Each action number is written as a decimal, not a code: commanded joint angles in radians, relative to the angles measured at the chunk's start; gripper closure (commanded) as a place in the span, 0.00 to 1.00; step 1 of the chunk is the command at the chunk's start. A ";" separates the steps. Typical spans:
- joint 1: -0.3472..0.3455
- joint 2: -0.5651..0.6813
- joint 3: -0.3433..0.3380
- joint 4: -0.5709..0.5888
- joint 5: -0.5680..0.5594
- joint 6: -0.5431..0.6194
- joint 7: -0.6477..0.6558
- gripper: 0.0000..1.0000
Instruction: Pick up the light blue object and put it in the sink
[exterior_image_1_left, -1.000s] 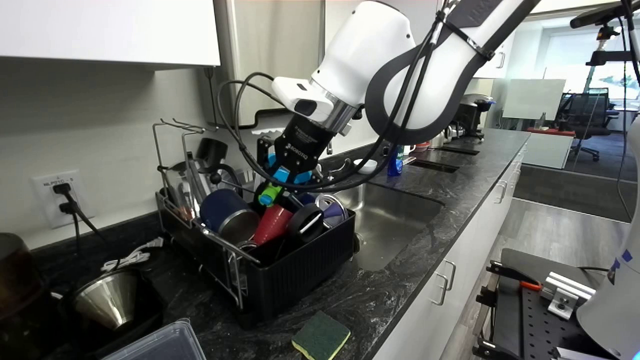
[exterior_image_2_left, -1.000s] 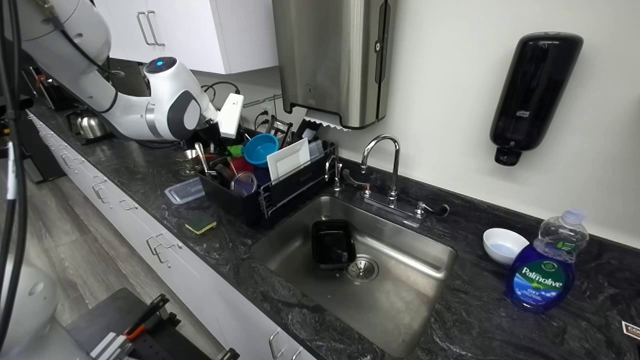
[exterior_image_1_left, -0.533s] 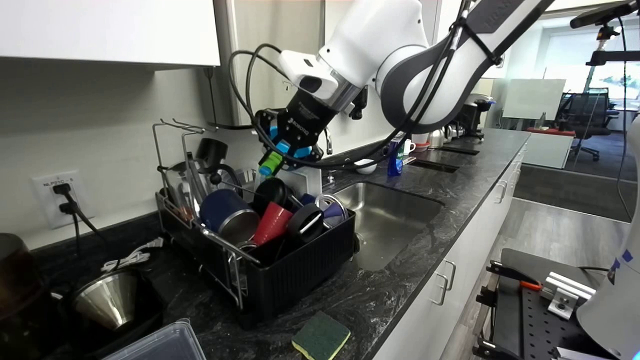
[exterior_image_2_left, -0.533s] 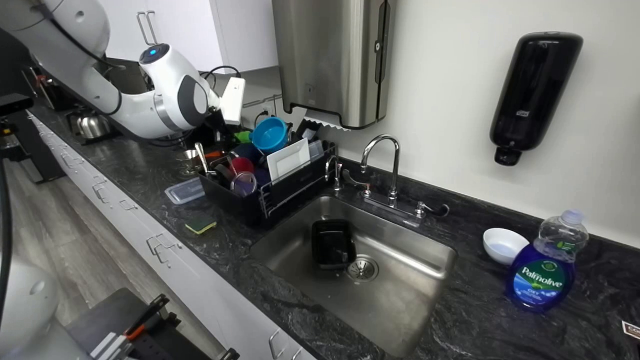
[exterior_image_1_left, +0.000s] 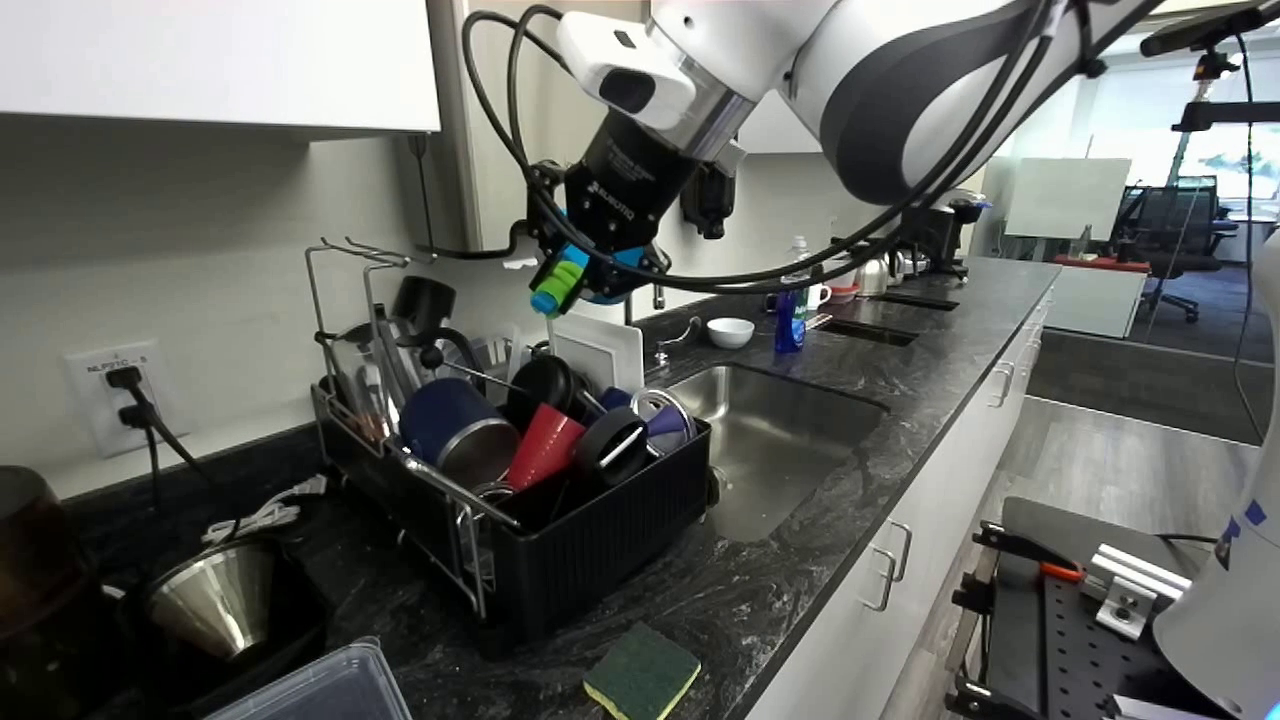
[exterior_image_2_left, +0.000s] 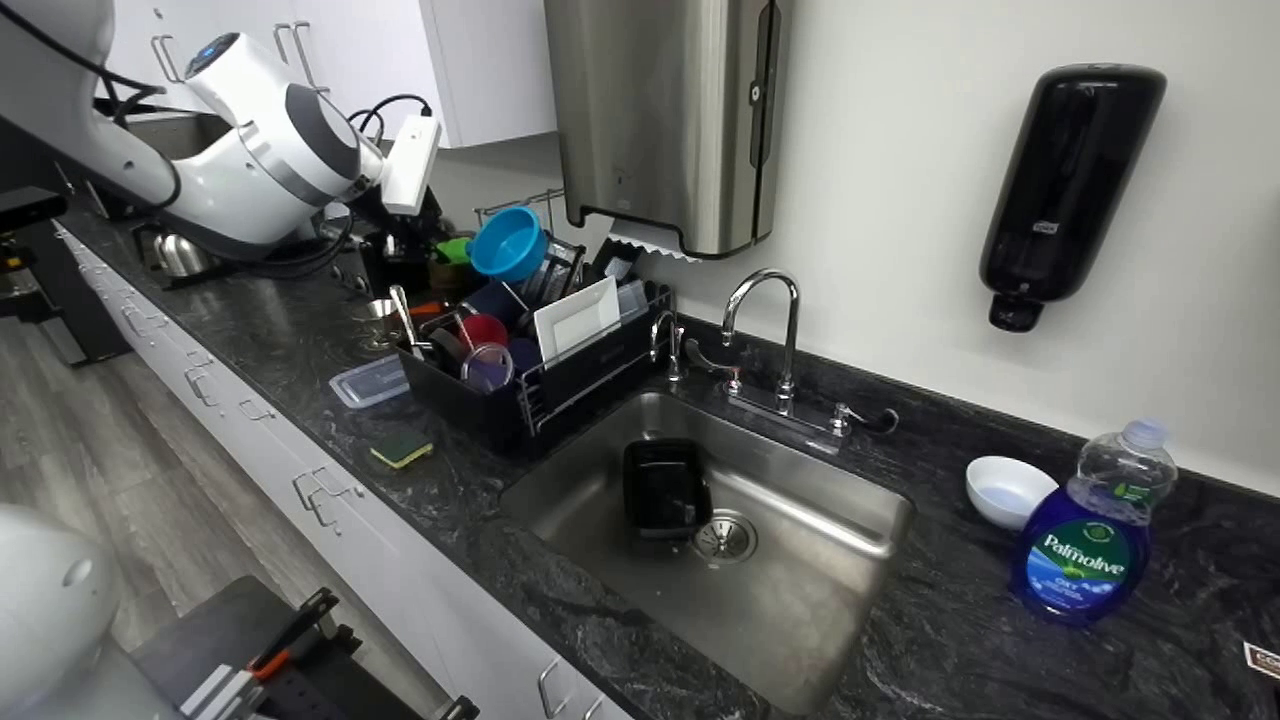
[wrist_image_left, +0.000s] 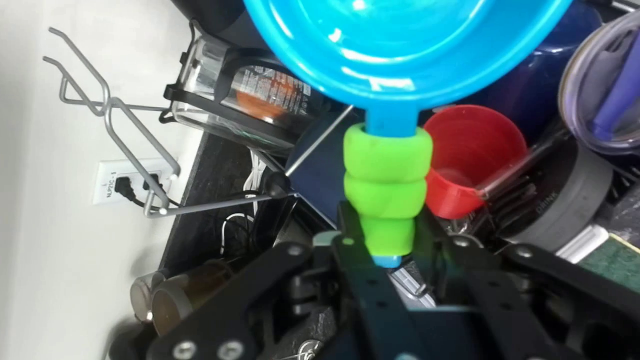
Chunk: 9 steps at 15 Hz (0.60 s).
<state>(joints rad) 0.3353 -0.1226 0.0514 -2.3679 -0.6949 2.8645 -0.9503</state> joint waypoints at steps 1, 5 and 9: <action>-0.044 -0.030 0.085 -0.015 -0.005 -0.090 0.071 0.93; -0.048 -0.035 0.119 -0.007 0.007 -0.152 0.125 0.93; -0.066 -0.032 0.120 0.015 0.017 -0.205 0.183 0.93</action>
<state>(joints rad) 0.3025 -0.1496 0.1472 -2.3667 -0.6908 2.7061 -0.7989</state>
